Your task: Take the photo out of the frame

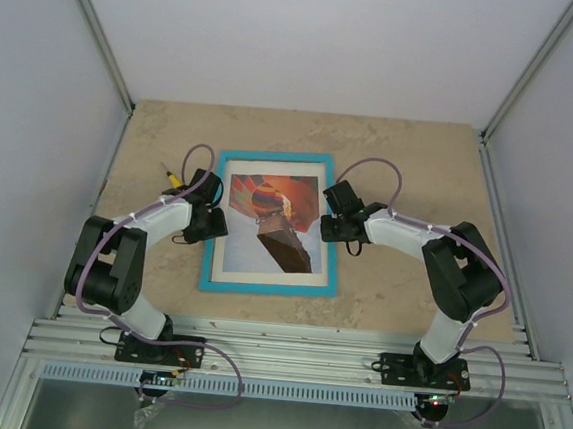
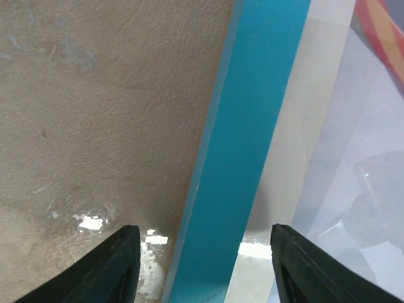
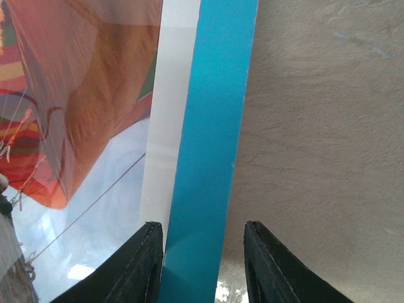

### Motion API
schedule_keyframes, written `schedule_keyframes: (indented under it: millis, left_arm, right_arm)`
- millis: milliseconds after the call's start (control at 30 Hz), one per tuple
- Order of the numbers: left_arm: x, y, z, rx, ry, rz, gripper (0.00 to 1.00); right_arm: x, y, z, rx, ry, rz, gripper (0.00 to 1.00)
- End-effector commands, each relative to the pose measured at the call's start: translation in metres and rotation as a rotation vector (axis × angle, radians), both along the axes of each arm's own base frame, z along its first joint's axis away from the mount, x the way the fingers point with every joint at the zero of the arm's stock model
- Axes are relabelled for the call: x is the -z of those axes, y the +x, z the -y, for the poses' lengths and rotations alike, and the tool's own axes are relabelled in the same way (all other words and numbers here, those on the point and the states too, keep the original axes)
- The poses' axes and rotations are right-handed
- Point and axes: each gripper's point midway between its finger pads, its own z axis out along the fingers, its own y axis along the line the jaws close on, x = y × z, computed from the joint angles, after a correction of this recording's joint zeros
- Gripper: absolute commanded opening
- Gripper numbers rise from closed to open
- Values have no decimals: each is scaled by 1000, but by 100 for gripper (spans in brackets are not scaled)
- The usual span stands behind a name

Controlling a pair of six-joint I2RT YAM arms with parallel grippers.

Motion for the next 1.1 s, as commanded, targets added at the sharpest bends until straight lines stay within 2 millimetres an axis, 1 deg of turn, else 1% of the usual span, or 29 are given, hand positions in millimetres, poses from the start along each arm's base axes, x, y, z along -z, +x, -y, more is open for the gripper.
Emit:
schedule_keyframes:
  millis: [0, 67, 133, 167, 233, 300, 500, 633, 733, 900, 1067]
  left_arm:
    - [-2, 5, -3, 10, 24, 2, 56]
    - [-3, 5, -5, 9, 32, 3, 49]
    - [-3, 5, -6, 6, 36, 6, 41]
    - [-4, 5, -6, 6, 37, 9, 36]
    - [-4, 4, -6, 5, 38, 7, 30]
    - [-4, 4, -7, 4, 40, 7, 25]
    - [-7, 5, -9, -3, 50, 12, 14]
    - [-17, 6, -13, -18, 69, 38, 11]
    - [-26, 8, -15, -24, 75, 61, 11]
    - [-37, 9, -16, -32, 71, 83, 9]
    - [-47, 9, -15, -39, 62, 107, 7]
  right_arm:
    - [3, 9, 0, 14, -17, 21, 34]
    - [4, 8, 0, 14, -13, 16, 28]
    - [2, 7, -2, 12, -5, 18, 24]
    - [1, 7, -4, 11, 0, 21, 22]
    - [-2, 6, -7, 8, 10, 25, 18]
    - [-4, 7, -10, 5, 18, 29, 14]
    - [-11, 4, -20, 7, 52, 35, 10]
    - [-20, 6, -20, 19, 50, 58, 7]
    - [-30, 9, -17, 21, 37, 89, 6]
    - [-39, 11, -6, 30, -13, 118, 2]
    - [-46, 11, -4, 23, -18, 136, 0]
